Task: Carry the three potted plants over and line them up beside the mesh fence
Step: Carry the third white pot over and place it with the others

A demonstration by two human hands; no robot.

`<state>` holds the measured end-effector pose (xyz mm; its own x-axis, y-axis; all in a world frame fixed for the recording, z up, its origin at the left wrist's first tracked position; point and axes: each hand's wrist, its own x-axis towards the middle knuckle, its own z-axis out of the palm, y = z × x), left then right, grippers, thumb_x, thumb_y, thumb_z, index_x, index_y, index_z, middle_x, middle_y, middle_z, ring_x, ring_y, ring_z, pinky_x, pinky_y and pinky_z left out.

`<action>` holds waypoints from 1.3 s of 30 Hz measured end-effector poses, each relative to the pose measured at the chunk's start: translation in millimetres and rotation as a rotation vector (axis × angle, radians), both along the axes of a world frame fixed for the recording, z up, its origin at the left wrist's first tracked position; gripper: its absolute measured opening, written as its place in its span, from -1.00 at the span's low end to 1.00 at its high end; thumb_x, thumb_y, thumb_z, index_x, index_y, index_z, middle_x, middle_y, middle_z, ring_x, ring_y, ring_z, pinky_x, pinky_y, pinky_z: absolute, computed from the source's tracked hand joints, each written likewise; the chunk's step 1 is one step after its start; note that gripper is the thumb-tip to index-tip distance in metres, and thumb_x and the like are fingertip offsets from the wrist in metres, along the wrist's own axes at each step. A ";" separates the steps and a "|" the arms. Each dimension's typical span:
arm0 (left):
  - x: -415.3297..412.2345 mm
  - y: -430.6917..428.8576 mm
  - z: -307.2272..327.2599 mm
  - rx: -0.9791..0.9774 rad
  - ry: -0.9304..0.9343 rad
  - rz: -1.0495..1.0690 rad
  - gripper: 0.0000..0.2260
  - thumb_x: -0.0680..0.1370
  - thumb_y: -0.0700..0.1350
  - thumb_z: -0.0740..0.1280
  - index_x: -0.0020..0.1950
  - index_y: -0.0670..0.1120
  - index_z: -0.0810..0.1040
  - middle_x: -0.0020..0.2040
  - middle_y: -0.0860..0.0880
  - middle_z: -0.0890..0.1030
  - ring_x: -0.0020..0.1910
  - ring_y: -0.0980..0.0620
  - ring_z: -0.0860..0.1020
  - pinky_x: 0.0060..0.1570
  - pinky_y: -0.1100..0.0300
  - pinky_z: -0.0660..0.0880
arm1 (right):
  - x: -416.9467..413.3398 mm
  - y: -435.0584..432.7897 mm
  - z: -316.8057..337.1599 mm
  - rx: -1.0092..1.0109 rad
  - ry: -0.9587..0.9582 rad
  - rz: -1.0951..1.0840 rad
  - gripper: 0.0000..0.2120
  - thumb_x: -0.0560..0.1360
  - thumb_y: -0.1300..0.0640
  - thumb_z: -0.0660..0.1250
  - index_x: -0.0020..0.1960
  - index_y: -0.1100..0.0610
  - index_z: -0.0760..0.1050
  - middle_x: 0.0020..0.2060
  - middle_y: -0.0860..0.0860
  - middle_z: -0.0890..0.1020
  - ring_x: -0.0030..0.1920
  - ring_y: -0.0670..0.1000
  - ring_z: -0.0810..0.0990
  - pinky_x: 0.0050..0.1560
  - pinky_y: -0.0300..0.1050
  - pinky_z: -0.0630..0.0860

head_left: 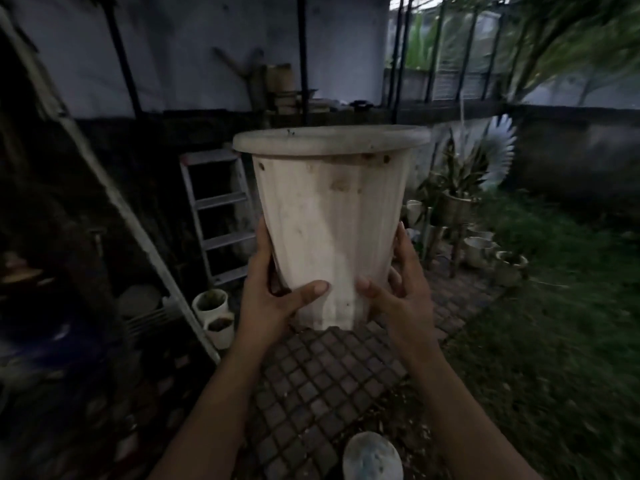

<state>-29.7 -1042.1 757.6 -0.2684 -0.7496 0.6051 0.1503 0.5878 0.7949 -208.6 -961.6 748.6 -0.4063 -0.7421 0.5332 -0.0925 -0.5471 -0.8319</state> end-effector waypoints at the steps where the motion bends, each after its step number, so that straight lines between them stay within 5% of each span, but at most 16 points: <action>1: 7.1 -8.3 -3.2 0.004 0.006 0.015 -0.01 0.36 0.09 0.61 0.62 0.31 0.08 0.63 0.14 0.29 0.59 0.06 0.34 0.48 -0.17 0.44 | 5.3 -12.9 -2.7 0.011 -0.011 0.028 -0.15 0.36 0.07 0.61 0.54 -0.19 0.29 0.42 -0.39 0.44 0.42 -0.16 0.49 0.26 -0.06 0.60; 4: 21.4 -33.8 -17.5 0.016 0.033 0.055 -0.01 0.37 -0.06 0.59 0.66 0.16 0.08 0.63 0.11 0.31 0.58 0.06 0.37 0.48 -0.12 0.46 | 15.9 -50.5 -12.6 0.046 -0.043 0.104 -0.16 0.38 0.13 0.61 0.56 0.06 0.29 0.31 -0.44 0.51 0.33 -0.25 0.54 0.17 -0.19 0.62; 10: 20.8 -95.2 -45.5 0.099 0.050 0.175 0.05 0.25 0.05 0.68 0.60 0.21 0.15 0.54 0.34 0.39 0.56 0.12 0.39 0.45 0.00 0.49 | 10.2 -132.1 -43.7 0.086 -0.083 0.207 -0.29 0.39 -0.08 0.53 0.47 -0.09 0.35 0.39 -0.35 0.49 0.40 -0.11 0.52 0.23 -0.07 0.61; 17: -26.4 -189.0 -81.0 0.204 0.016 0.269 0.13 0.27 0.04 0.69 0.69 0.09 0.10 0.64 0.12 0.29 0.61 -0.06 0.32 0.44 -0.30 0.44 | -43.9 -234.6 -74.6 0.107 -0.091 0.310 -0.29 0.46 0.19 0.44 0.55 0.07 0.24 0.33 -0.40 0.53 0.36 -0.18 0.54 0.17 -0.13 0.62; 22: -58.1 -245.6 -90.1 0.265 0.044 0.376 0.05 0.30 -0.10 0.64 0.68 0.05 0.14 0.62 0.05 0.37 0.59 -0.06 0.36 0.44 -0.26 0.46 | -75.5 -308.5 -75.4 0.181 -0.069 0.369 -0.26 0.45 0.12 0.51 0.53 -0.08 0.27 0.48 -0.18 0.44 0.43 -0.08 0.49 0.26 0.02 0.61; 26: -61.8 -293.3 -96.8 0.284 0.068 0.439 0.04 0.33 -0.22 0.64 0.68 0.04 0.14 0.60 0.01 0.39 0.57 -0.04 0.38 0.45 -0.20 0.47 | -76.8 -369.5 -74.9 0.187 -0.033 0.480 -0.36 0.44 0.21 0.43 0.43 -0.14 0.30 0.30 -0.40 0.55 0.32 -0.23 0.56 0.14 -0.23 0.61; 29: -57.0 -336.6 -105.3 0.289 0.089 0.469 0.03 0.34 -0.31 0.63 0.68 0.01 0.15 0.60 0.00 0.40 0.56 -0.03 0.40 0.45 -0.15 0.47 | -73.9 -422.4 -87.7 0.238 -0.053 0.476 -0.25 0.44 0.16 0.55 0.52 -0.04 0.28 0.40 -0.31 0.49 0.39 -0.15 0.52 0.21 -0.12 0.62; 33: -45.3 -406.5 -120.2 0.302 0.163 0.496 0.04 0.29 -0.16 0.65 0.64 0.15 0.19 0.57 0.06 0.44 0.51 0.06 0.46 0.38 0.03 0.55 | -61.3 -502.4 -96.7 0.268 -0.017 0.501 -0.25 0.37 0.08 0.59 0.46 -0.17 0.36 0.43 -0.24 0.50 0.42 -0.08 0.51 0.23 0.00 0.61; 39: -31.6 -516.6 -137.8 0.348 0.202 0.520 0.10 0.26 -0.07 0.67 0.68 0.09 0.14 0.61 -0.02 0.38 0.56 -0.08 0.40 0.43 -0.18 0.49 | -46.6 -618.3 -106.2 0.288 -0.015 0.537 -0.24 0.37 0.14 0.60 0.45 -0.13 0.34 0.45 -0.16 0.49 0.42 -0.06 0.51 0.18 -0.10 0.62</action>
